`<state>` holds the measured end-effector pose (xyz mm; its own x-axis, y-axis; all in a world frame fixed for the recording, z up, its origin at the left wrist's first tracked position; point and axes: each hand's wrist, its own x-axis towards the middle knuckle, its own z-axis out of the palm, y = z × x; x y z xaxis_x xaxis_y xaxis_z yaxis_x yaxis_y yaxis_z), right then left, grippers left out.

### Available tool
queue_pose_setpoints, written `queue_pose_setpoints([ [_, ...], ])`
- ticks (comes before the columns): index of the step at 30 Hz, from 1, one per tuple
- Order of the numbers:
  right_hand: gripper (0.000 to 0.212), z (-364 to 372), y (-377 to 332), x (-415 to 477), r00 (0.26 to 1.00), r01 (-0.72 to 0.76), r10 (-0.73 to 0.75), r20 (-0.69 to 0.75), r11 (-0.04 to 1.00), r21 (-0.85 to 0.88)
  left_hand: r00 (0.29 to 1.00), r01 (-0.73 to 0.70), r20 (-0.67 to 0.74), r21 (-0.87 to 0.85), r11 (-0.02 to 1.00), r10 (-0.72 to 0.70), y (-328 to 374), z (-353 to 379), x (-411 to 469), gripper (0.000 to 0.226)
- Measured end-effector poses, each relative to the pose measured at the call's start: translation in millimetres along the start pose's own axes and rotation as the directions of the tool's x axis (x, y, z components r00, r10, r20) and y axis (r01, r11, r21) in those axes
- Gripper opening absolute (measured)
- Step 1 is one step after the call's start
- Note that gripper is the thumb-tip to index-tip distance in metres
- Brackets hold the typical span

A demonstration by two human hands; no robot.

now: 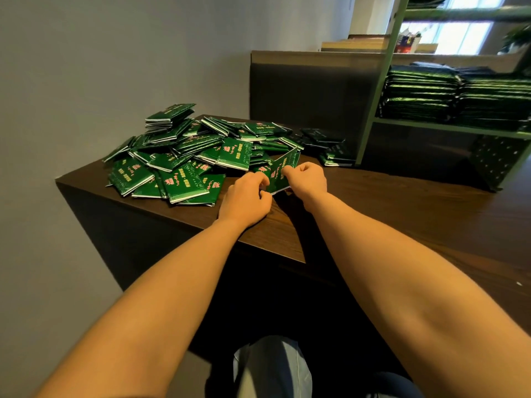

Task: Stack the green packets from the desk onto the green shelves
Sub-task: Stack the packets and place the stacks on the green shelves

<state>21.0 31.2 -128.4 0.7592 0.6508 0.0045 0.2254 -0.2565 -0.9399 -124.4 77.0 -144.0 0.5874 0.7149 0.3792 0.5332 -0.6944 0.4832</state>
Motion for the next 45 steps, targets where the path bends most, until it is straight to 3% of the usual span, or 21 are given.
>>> queue_pose_setpoints([
  [4,0.026,-2,6,-10,0.999,0.010,-0.002,-0.044,0.986,0.166,0.996,0.025,-0.089,0.022,0.999,-0.023,0,-3,-4,0.027],
  [6,0.025,-2,4,-18,1.000,-0.023,0.027,-0.008,0.948,0.317,0.989,0.057,-0.141,0.029,0.998,-0.052,-1,-7,-6,0.029],
  [8,0.026,1,2,-26,0.998,-0.047,0.032,0.047,0.930,0.363,0.975,0.050,-0.219,0.095,0.994,-0.028,-7,-14,-6,0.031],
  [10,0.031,6,4,-30,0.999,0.012,-0.023,0.037,0.963,0.268,0.956,0.063,-0.295,0.204,0.977,0.000,-19,-23,-6,0.031],
  [12,0.031,7,5,-35,0.994,0.101,-0.106,0.026,0.984,0.146,0.930,0.168,-0.365,0.315,0.934,-0.044,-32,-30,-8,0.033],
  [16,0.029,6,9,-42,0.982,0.184,-0.185,0.025,0.982,0.039,0.872,0.477,-0.311,0.361,0.801,-0.379,-42,-28,-14,0.049],
  [18,0.027,6,11,-42,0.981,0.192,-0.193,0.015,0.980,0.043,0.846,0.533,-0.236,0.359,0.766,-0.478,-44,-27,-12,0.051],
  [25,0.019,4,14,-34,0.984,0.178,-0.179,-0.005,0.974,0.142,0.882,0.446,-0.287,0.257,0.857,-0.373,-43,-27,-11,0.023],
  [32,0.021,3,10,-40,0.986,0.155,-0.164,0.031,0.969,0.192,0.913,0.324,-0.304,0.134,0.936,-0.273,-41,-29,-14,0.037],
  [35,0.009,1,8,-41,0.989,0.113,-0.135,0.064,0.954,0.276,0.899,0.264,-0.373,0.043,0.964,-0.230,-35,-32,-19,0.034],
  [38,0.012,-3,5,-38,0.992,0.051,-0.088,0.087,0.930,0.364,0.881,0.192,-0.427,-0.070,0.979,-0.203,-18,-32,-22,0.033],
  [42,0.010,-17,-5,-37,0.986,-0.145,0.080,0.149,0.849,0.507,0.868,0.129,-0.374,-0.466,0.875,-0.327,24,-24,-17,0.026],
  [45,0.011,-37,-9,-35,0.959,-0.280,0.199,0.200,0.771,0.573,0.917,0.119,-0.298,-0.431,0.895,-0.266,41,-9,-12,0.028],
])
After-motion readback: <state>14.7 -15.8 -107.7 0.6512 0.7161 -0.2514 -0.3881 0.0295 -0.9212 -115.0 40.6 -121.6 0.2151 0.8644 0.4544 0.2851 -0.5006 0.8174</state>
